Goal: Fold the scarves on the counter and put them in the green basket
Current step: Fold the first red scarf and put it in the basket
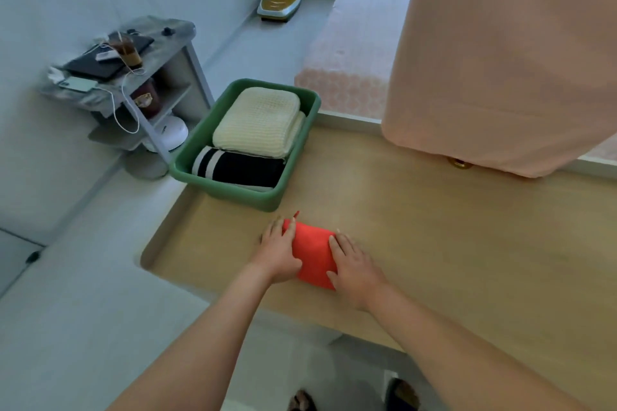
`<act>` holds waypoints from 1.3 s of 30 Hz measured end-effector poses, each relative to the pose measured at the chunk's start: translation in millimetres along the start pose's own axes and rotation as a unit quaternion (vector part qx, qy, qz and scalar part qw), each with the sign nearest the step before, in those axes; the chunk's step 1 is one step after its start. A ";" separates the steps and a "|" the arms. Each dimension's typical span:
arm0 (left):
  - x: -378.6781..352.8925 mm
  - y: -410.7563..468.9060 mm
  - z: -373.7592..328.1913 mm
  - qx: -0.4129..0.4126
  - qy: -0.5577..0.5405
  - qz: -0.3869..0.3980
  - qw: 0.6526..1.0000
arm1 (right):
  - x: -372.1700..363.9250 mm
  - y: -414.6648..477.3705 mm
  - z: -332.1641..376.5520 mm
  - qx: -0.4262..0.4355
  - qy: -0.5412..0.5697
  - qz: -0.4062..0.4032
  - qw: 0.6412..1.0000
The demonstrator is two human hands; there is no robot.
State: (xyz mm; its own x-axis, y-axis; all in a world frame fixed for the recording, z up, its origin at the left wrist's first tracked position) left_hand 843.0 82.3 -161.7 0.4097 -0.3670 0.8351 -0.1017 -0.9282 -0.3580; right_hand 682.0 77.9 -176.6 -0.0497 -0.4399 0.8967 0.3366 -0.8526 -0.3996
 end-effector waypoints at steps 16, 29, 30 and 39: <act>-6.2 10.7 39.0 0.251 -0.387 -0.105 0.881 | -11.7 21.6 -6.3 0.036 -0.044 -0.008 0.998; 52.3 -10.3 -31.3 0.002 -0.353 -0.128 0.927 | 56.8 24.6 -17.0 0.062 0.206 -0.030 0.976; 63.7 -11.9 -37.4 -0.027 -0.340 -0.136 0.930 | 66.6 27.4 -12.2 0.072 0.216 -0.022 0.973; 170.0 -19.9 -28.6 -0.147 -0.302 -0.213 0.917 | 161.1 59.5 42.2 0.120 0.209 -0.103 0.965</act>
State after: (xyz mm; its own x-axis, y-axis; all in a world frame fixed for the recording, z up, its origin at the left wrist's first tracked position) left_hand 888.7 36.6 -0.7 0.8878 0.0514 0.4573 -0.0198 -0.9886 0.1494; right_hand 733.7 -31.8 -47.9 -0.4970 -0.3870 0.7767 0.4847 -0.8662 -0.1215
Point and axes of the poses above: each hand's wrist, its own y-axis towards the middle knuckle, its own x-axis out of the back of the hand, z = x × y, the point moved 8 cm from there along y, towards the middle knuckle, and after that the axes turned 11 degrees about -x, right-handed, at the moved point
